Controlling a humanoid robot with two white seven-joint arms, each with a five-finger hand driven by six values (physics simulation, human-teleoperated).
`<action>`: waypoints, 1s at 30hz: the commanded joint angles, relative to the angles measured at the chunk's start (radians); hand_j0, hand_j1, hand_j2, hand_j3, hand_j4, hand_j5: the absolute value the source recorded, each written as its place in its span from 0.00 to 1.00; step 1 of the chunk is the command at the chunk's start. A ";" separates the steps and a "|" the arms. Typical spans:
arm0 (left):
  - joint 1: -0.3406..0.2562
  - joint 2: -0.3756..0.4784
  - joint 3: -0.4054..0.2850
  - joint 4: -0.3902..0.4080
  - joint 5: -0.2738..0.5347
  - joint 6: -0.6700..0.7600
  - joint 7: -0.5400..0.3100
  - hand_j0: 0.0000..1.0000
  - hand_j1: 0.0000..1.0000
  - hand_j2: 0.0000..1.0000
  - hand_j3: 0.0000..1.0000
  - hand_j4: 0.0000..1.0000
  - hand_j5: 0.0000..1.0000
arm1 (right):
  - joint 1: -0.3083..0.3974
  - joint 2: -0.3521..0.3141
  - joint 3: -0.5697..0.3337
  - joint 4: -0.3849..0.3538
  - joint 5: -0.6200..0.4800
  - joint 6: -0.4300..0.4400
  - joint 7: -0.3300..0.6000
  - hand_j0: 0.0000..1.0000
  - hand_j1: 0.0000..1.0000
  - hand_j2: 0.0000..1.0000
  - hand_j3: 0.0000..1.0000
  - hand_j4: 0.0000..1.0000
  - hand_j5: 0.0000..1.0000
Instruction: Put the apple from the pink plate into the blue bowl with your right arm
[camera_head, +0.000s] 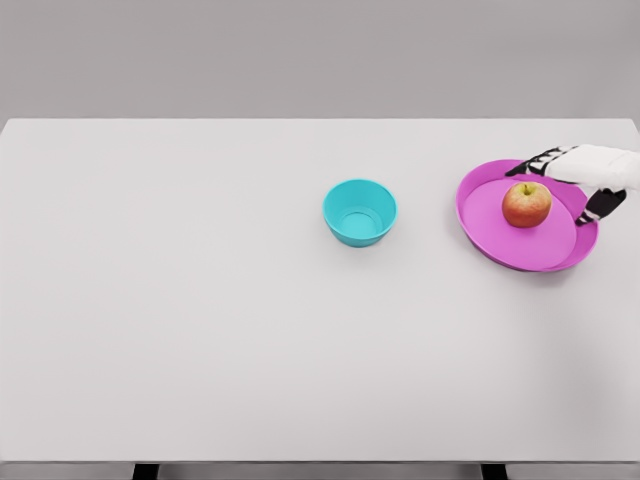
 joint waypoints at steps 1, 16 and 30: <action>0.000 0.000 0.000 0.000 0.000 0.000 0.000 1.00 1.00 1.00 1.00 1.00 1.00 | -0.002 0.019 0.013 0.024 -0.003 0.002 0.000 1.00 1.00 1.00 1.00 1.00 1.00; 0.000 0.000 0.000 0.000 0.000 0.000 0.000 1.00 1.00 1.00 1.00 1.00 1.00 | -0.060 0.085 0.108 0.132 0.003 0.002 0.000 1.00 1.00 1.00 1.00 1.00 1.00; 0.000 0.000 0.000 0.000 0.000 0.000 0.000 1.00 1.00 1.00 1.00 1.00 1.00 | -0.112 0.125 0.148 0.210 0.005 0.002 0.000 0.79 0.79 0.79 0.79 0.79 0.79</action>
